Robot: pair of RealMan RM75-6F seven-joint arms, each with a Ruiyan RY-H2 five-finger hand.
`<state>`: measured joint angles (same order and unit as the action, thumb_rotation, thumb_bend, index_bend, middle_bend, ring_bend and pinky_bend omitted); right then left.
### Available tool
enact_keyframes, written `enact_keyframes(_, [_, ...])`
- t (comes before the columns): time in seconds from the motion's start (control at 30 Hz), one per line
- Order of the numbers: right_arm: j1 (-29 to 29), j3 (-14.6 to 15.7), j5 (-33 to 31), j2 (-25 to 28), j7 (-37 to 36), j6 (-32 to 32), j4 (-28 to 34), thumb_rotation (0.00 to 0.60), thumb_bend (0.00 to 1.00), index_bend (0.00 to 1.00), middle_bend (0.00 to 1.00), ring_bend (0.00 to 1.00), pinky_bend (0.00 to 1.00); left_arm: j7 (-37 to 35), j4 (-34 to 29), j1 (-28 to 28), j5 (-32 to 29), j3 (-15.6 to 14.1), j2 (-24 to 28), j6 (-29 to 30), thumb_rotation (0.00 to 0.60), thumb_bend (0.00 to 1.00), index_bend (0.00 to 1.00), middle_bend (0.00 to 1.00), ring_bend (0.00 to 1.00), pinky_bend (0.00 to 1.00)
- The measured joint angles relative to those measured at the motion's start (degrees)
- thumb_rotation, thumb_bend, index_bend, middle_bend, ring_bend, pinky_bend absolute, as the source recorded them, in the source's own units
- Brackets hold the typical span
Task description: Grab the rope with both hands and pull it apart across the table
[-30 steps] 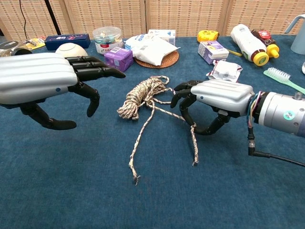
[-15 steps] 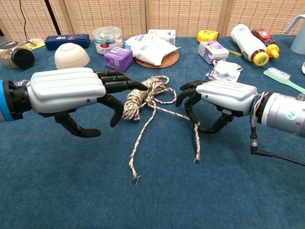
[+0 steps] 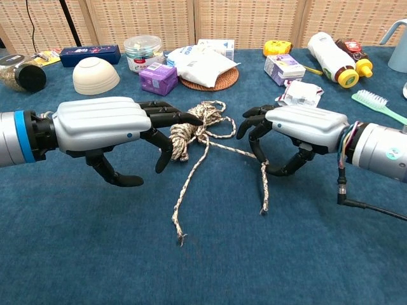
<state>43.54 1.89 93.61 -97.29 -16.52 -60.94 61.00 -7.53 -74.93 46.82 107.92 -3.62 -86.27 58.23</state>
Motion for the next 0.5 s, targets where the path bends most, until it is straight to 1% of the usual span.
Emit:
enact_keyframes(0.27, [-0.73, -0.20, 0.08, -0.18, -0.76, -1.01, -0.38, 0.600, 0.43, 0.64, 0.23, 0.06, 0.00, -0.11, 0.47, 1.37, -0.61, -0.44, -1.08, -0.77, 0.600, 0.29, 0.51, 0.00, 0.00, 0.00])
enact_keyframes(0.5, [-1.43, -0.15, 0.17, -0.09, -1.26, -1.67, -1.05, 0.600, 0.43, 0.64, 0.23, 0.06, 0.00, 1.50, 1.29, 2.38, -1.12, -0.82, -2.48, -1.65, 0.600, 0.29, 0.52, 0.00, 0.00, 0.00])
